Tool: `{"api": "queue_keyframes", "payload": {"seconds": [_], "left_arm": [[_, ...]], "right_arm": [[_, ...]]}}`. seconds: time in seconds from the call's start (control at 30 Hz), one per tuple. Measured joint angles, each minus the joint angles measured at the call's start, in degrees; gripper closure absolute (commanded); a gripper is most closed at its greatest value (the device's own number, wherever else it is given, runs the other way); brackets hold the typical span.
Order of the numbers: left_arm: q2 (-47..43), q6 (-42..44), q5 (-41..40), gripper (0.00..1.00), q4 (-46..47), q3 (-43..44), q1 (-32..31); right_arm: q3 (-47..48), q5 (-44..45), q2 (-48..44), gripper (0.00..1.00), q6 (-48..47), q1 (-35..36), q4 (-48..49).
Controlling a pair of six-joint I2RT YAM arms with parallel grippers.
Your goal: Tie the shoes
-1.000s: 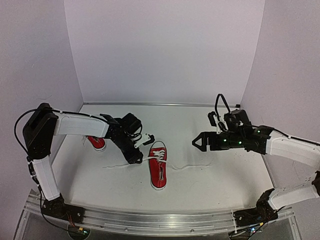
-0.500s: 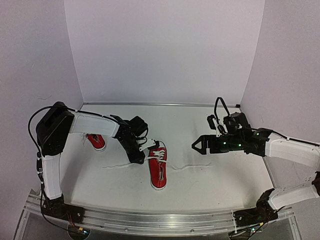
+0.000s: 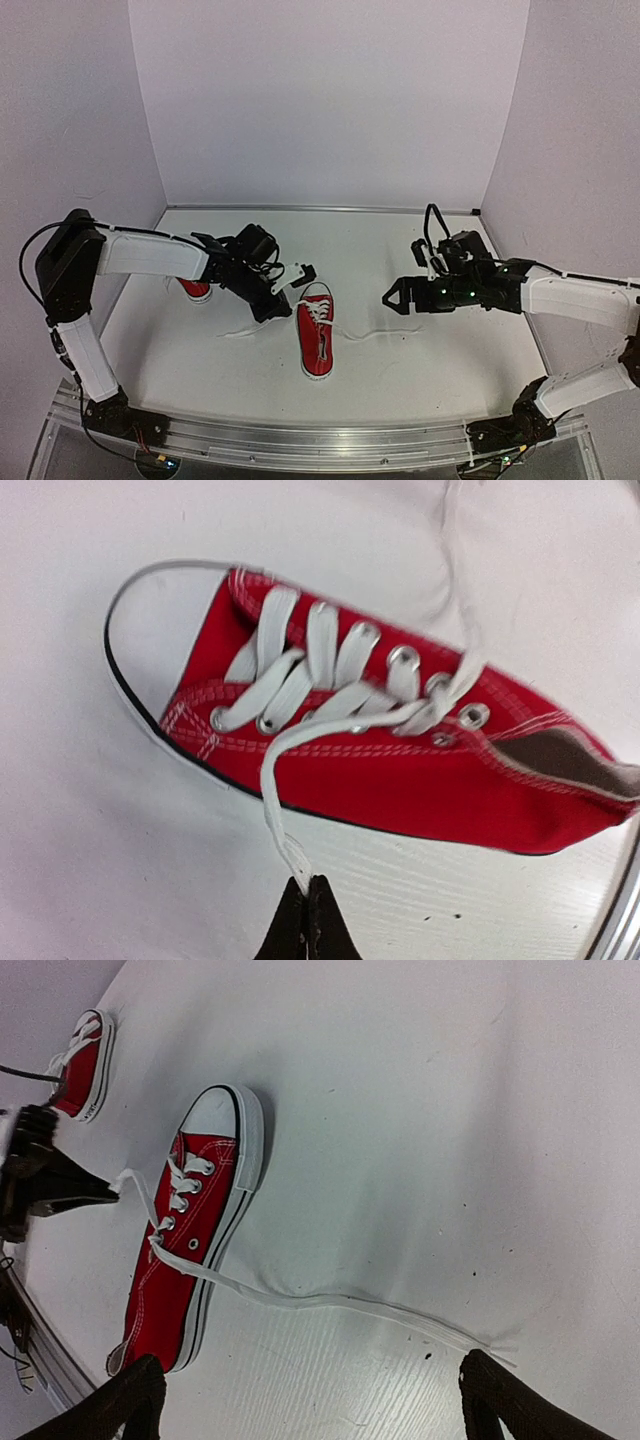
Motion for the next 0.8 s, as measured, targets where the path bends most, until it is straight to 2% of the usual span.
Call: {"api": "queue_keyframes", "payload": {"seconds": [0.17, 0.53, 0.73, 0.8], "left_arm": [[-5.0, -3.0, 4.4, 1.00, 9.9, -3.1, -0.8], [-3.8, -7.3, 7.7, 1.00, 24.3, -5.9, -4.0], [-3.6, -7.3, 8.0, 1.00, 26.4, -7.0, -4.8], [-3.3, -7.2, 8.0, 1.00, 26.7, -7.0, -5.0]], "right_arm": [[0.0, 1.1, 3.3, 0.13, 1.5, 0.0, -1.4], [0.6, 5.1, 11.1, 0.32, 5.2, 0.0, -6.6], [1.7, 7.8, 15.6, 0.35, 7.7, 0.0, -7.6], [2.0, 8.7, 17.0, 0.31, 8.9, 0.0, -7.6]]}}
